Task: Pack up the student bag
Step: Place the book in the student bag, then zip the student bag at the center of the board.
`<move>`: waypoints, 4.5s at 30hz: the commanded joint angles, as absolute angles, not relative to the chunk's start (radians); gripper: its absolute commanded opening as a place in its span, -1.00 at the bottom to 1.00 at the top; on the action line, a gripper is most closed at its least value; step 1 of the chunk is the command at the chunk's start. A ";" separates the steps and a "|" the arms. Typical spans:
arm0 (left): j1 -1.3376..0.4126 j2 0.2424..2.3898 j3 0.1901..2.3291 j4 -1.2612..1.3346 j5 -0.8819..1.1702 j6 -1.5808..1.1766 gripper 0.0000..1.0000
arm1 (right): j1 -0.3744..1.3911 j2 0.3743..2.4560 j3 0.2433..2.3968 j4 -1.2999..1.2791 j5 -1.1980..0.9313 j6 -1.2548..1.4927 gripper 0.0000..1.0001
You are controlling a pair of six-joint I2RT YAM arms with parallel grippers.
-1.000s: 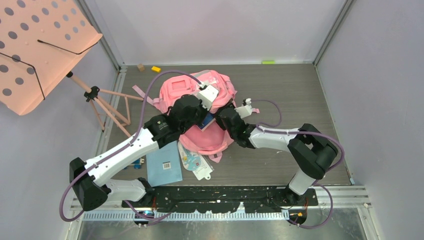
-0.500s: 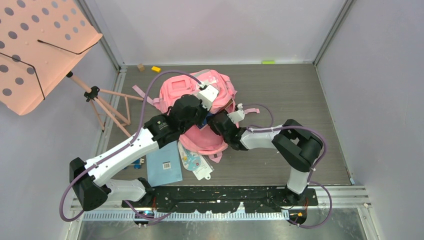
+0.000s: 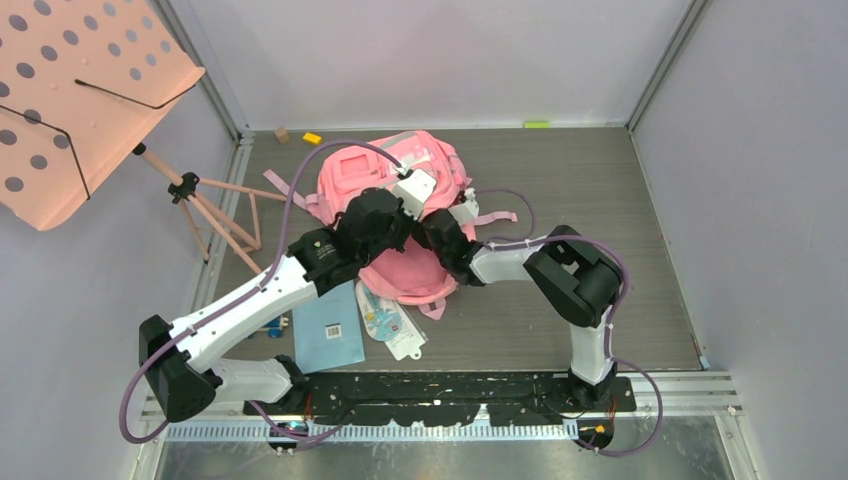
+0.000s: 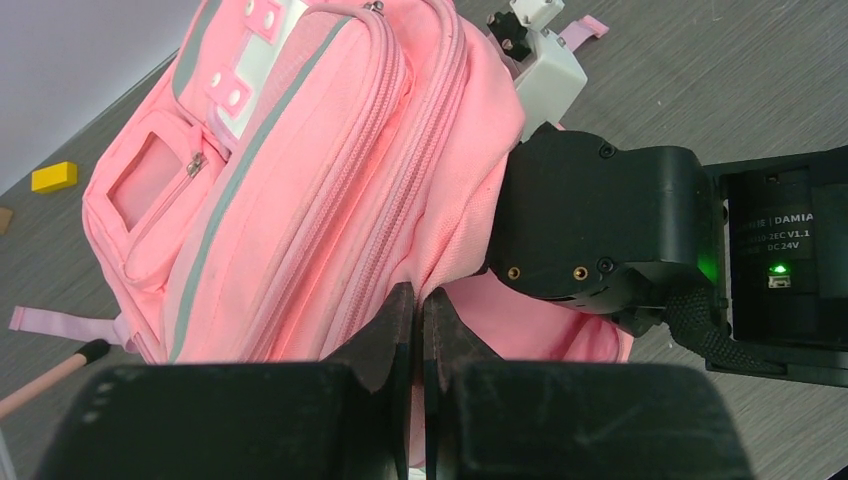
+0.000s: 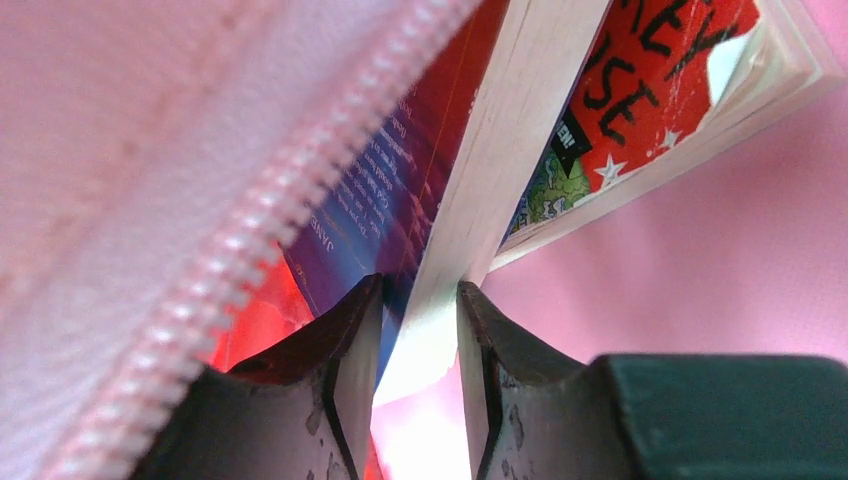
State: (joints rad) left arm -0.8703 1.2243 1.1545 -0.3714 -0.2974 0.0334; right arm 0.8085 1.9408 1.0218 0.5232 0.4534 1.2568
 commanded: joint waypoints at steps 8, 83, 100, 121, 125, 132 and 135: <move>-0.882 1.278 1.239 -0.300 -0.252 -0.080 -1.00 | 0.769 1.617 0.810 0.466 0.558 1.095 0.35; -0.075 1.529 0.996 -0.283 0.348 -0.703 0.78 | 1.128 2.030 1.464 -0.201 0.562 0.646 0.04; -0.070 1.597 1.007 -0.323 0.310 -0.708 0.41 | 1.115 2.132 1.454 0.045 0.707 0.551 -0.12; -0.069 1.660 1.020 -0.315 0.326 -0.706 -0.82 | 1.089 2.162 1.456 0.094 0.778 0.518 -0.54; -0.069 1.674 1.033 -0.321 0.331 -0.694 -1.00 | 1.090 2.134 1.420 0.099 0.776 0.514 -0.87; -0.068 1.673 1.053 -0.330 0.312 -0.664 -1.00 | 1.091 2.066 1.350 0.097 0.733 0.520 -0.99; -0.068 1.675 1.066 -0.334 0.293 -0.654 -1.00 | 1.091 2.028 1.302 0.099 0.705 0.528 -0.99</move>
